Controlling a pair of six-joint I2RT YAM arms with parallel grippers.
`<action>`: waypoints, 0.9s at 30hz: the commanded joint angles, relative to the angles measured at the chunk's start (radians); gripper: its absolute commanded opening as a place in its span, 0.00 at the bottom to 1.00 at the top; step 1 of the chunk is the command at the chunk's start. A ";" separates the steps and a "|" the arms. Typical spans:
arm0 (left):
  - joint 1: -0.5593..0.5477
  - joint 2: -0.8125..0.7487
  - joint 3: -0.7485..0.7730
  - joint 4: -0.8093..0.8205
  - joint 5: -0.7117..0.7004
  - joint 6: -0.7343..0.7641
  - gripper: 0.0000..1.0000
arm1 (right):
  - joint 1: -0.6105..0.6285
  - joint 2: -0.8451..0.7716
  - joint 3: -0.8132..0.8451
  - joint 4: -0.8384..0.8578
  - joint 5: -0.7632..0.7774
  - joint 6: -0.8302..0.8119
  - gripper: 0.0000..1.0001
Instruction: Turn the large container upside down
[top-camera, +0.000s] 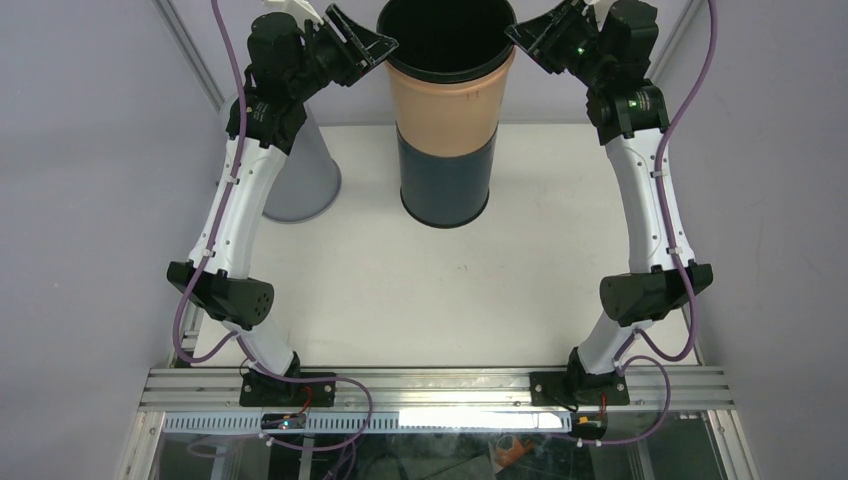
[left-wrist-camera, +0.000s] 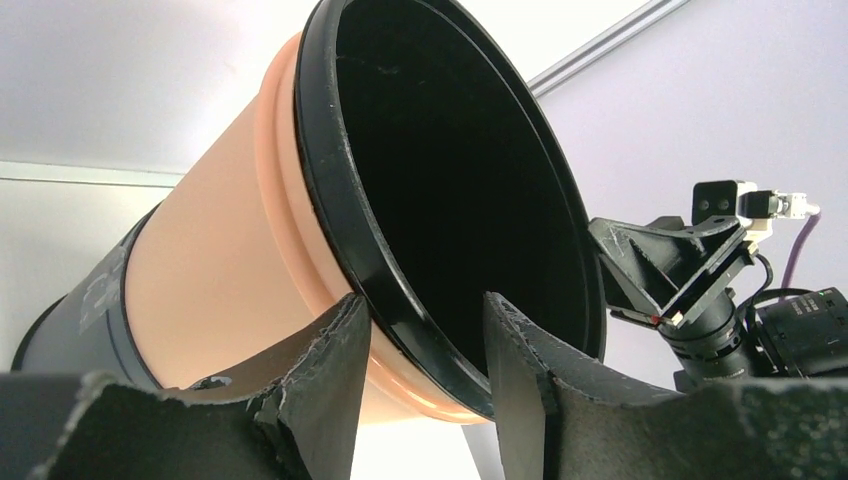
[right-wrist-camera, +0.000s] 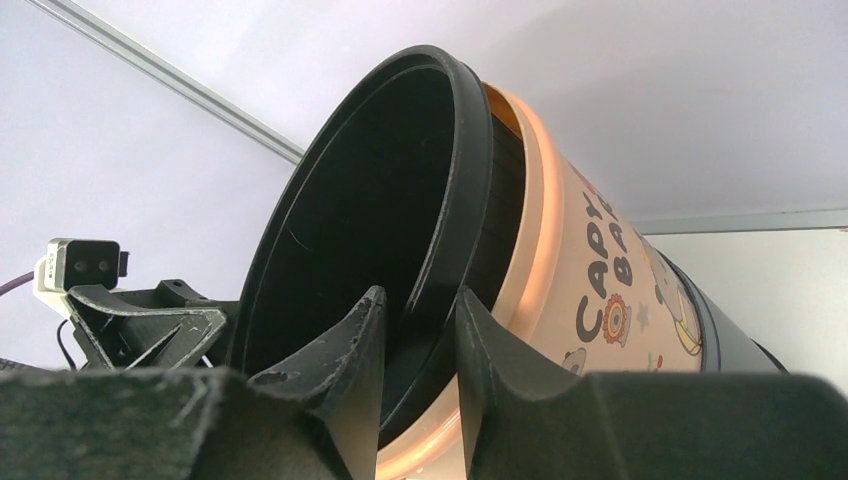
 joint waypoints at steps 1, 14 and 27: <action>0.003 -0.012 0.024 0.082 0.055 -0.030 0.43 | 0.008 -0.031 -0.002 0.088 -0.077 -0.017 0.29; 0.001 -0.053 0.052 0.171 0.107 -0.044 0.24 | 0.008 -0.038 0.084 0.175 -0.183 0.001 0.29; -0.022 -0.156 0.043 0.285 0.141 -0.038 0.00 | 0.011 -0.127 0.086 0.262 -0.235 0.024 0.38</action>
